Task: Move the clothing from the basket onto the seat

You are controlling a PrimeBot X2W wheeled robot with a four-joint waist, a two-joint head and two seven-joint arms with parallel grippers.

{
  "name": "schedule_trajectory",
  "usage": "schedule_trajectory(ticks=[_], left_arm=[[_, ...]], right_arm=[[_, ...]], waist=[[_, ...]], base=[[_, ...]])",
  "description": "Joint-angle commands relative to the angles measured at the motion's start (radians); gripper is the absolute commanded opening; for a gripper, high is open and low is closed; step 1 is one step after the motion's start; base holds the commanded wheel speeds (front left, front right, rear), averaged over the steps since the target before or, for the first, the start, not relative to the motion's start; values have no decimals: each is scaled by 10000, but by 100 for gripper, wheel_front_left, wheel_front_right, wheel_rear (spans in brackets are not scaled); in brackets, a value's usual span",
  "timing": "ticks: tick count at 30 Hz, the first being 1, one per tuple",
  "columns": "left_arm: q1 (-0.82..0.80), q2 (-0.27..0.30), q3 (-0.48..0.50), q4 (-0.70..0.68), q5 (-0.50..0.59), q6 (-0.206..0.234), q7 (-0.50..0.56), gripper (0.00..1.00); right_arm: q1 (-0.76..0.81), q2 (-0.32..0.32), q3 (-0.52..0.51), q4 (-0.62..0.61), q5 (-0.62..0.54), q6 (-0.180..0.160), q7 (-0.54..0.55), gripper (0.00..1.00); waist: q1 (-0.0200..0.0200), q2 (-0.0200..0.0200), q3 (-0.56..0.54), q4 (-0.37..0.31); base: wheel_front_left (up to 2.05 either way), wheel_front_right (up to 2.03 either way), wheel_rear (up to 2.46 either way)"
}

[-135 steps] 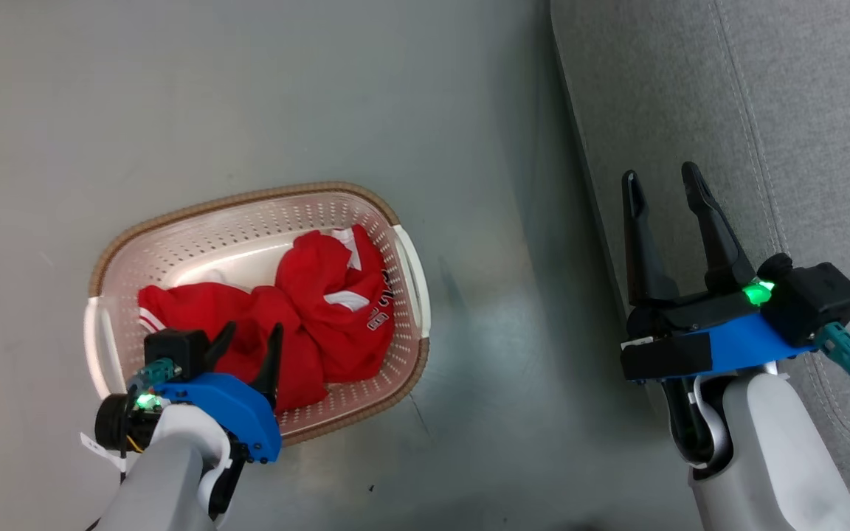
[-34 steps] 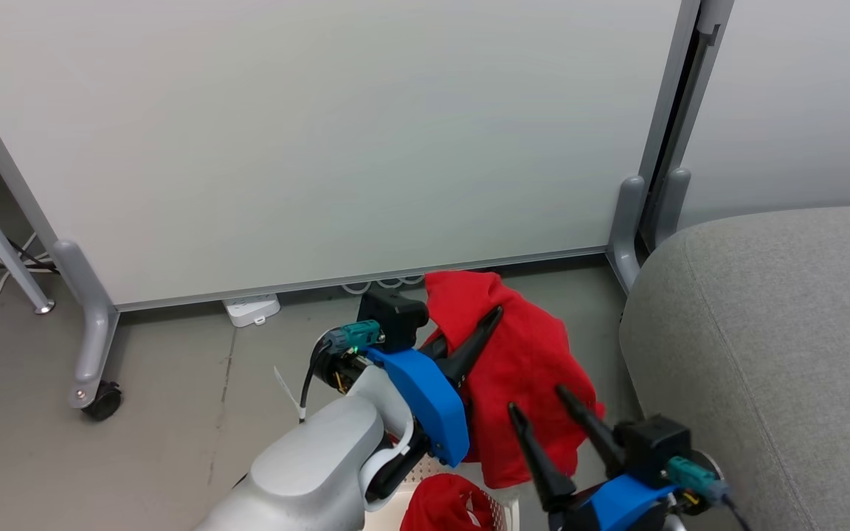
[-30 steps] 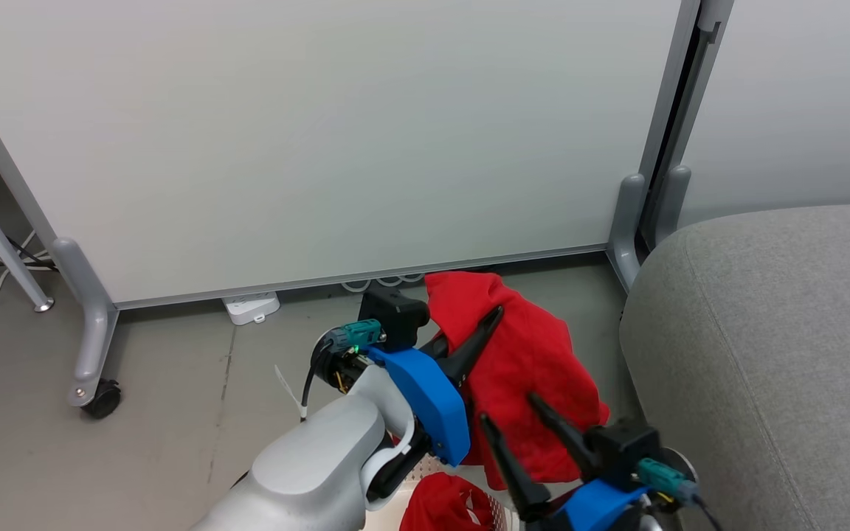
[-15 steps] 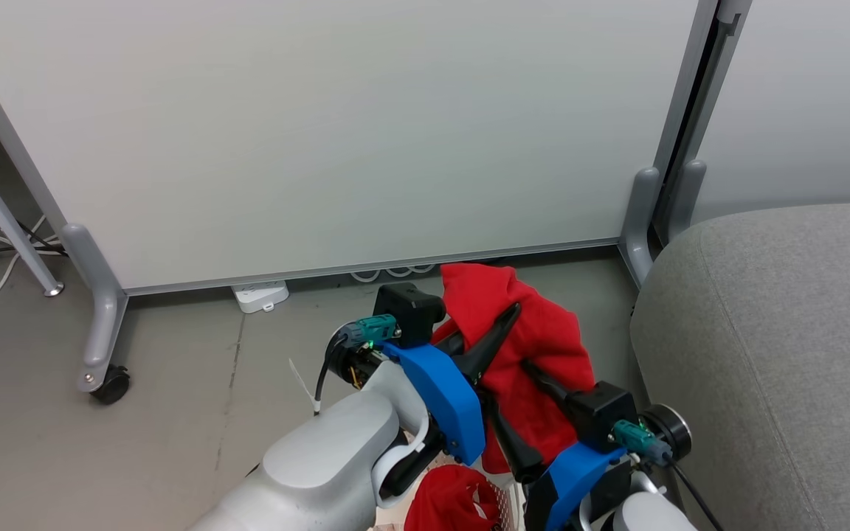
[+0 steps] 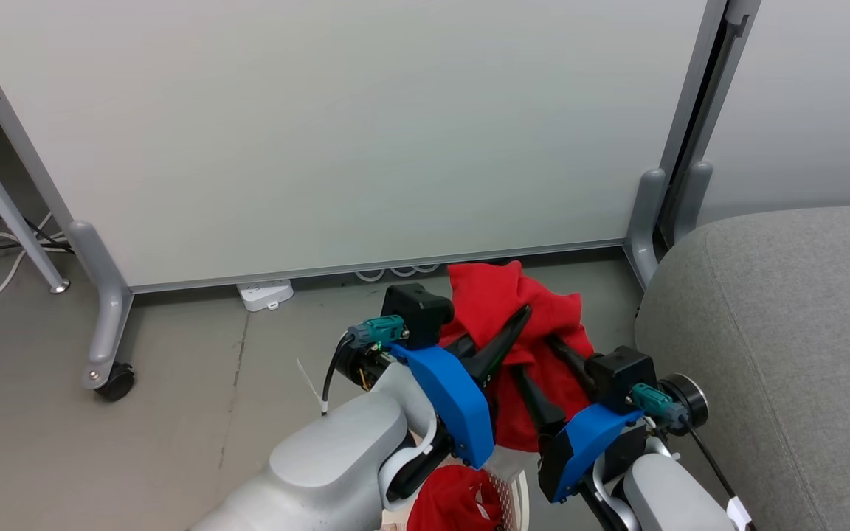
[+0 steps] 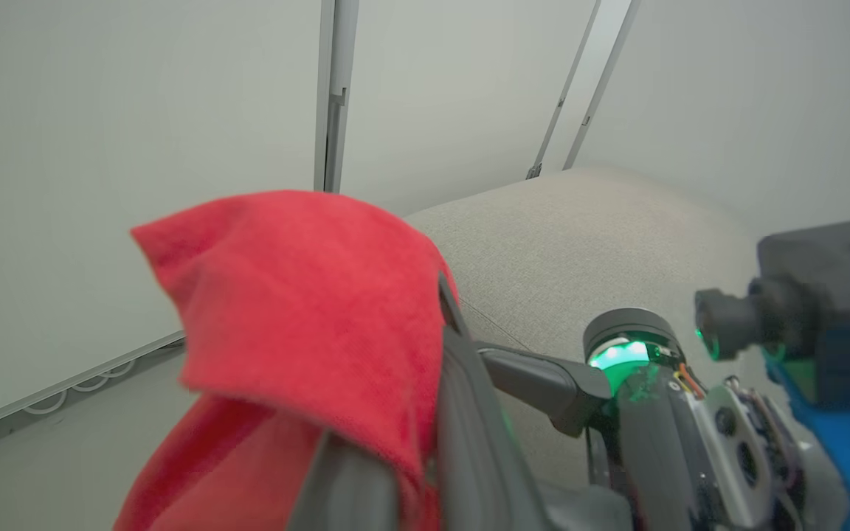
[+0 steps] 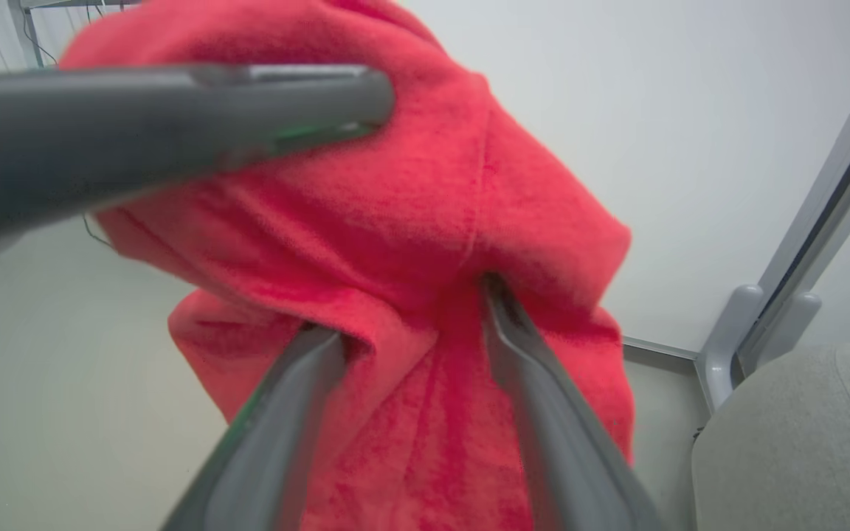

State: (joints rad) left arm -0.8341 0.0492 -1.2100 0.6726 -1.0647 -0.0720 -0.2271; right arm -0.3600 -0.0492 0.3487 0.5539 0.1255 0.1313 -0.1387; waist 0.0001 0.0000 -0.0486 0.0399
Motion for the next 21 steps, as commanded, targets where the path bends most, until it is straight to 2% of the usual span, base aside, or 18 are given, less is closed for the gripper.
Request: schedule_trajectory(ticks=[1, 21], left_arm=[[-108, 23, -55, -28, -56, 49, -69, 0], [-260, 23, -353, 181, -419, 39, -247, 0]], right_arm=[[-170, -20, -6, 87, 54, -10, -71, 0], [-443, -20, 494, 704, 662, -10, -531, 0]], waist=[[-1, 0, -6, -7], [-1, 0, -5, -145]], base=[[0, 0, 0], [0, 0, 0]])
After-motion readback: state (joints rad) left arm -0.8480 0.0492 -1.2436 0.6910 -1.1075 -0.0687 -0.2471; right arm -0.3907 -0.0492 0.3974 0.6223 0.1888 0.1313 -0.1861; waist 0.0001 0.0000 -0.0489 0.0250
